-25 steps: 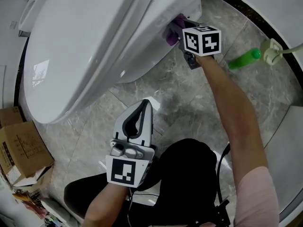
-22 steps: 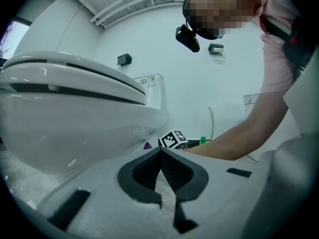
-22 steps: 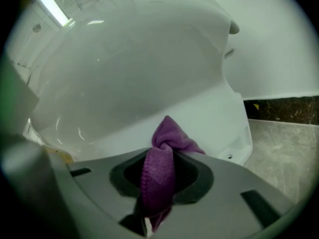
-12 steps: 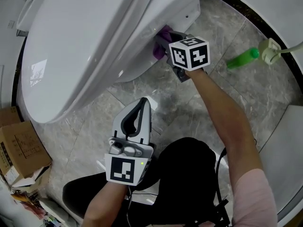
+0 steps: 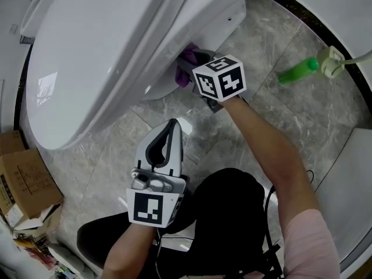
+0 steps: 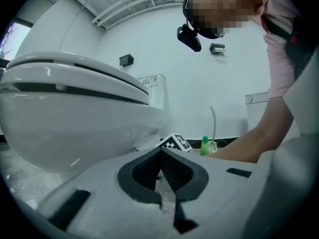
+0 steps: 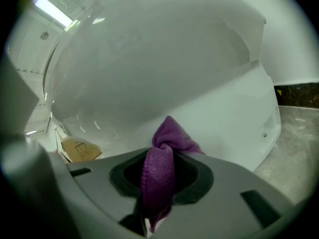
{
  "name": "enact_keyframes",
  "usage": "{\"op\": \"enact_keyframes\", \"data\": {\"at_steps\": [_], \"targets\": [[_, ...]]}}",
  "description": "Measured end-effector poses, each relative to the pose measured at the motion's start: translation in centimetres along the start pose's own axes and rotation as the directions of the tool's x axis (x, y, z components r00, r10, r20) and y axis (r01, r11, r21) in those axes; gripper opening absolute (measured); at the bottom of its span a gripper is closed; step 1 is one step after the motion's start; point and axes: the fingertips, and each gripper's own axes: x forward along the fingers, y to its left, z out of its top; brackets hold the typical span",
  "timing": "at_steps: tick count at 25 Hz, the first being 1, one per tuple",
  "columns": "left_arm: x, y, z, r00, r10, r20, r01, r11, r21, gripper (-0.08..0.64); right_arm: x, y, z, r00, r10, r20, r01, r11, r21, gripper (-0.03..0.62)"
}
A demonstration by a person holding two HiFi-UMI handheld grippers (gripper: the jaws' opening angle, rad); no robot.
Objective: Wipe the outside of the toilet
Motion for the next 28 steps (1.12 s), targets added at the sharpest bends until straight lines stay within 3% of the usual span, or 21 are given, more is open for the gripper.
{"op": "enact_keyframes", "data": {"at_steps": [3, 10, 16, 21, 25, 28], "targets": [[-0.4, 0.0, -0.7, 0.999, 0.009, -0.034, -0.01, 1.0, -0.011, 0.006, 0.3, 1.5, -0.5, 1.0, 0.025, -0.009, -0.025, 1.0, -0.001, 0.091], [-1.2, 0.8, 0.3, 0.999, 0.031, 0.018, -0.032, 0.999, 0.015, 0.006, 1.6, 6.0, -2.8, 0.991, 0.12, -0.063, -0.123, 0.992, -0.041, 0.091], [-2.5, 1.1, -0.1, 0.998, 0.058, -0.032, -0.058, 0.998, 0.012, 0.006, 3.3, 9.5, -5.5, 0.976, 0.186, -0.11, -0.192, 0.98, -0.047, 0.091], [-3.4, 1.5, -0.4, 0.997, 0.073, -0.036, -0.072, 0.997, 0.016, 0.006, 4.7, 14.5, -9.2, 0.932, 0.3, -0.202, -0.317, 0.947, -0.057, 0.091], [-3.9, 1.7, -0.2, 0.996, 0.079, -0.037, -0.079, 0.997, 0.015, 0.006, 4.1, 18.9, -11.0, 0.866, 0.425, -0.264, -0.453, 0.89, -0.055, 0.091], [-3.5, 1.7, 0.9, 0.997, 0.075, -0.005, -0.075, 0.997, 0.016, 0.008, 2.7, 19.0, -10.6, 0.858, 0.443, -0.259, -0.473, 0.878, -0.067, 0.092]]}}
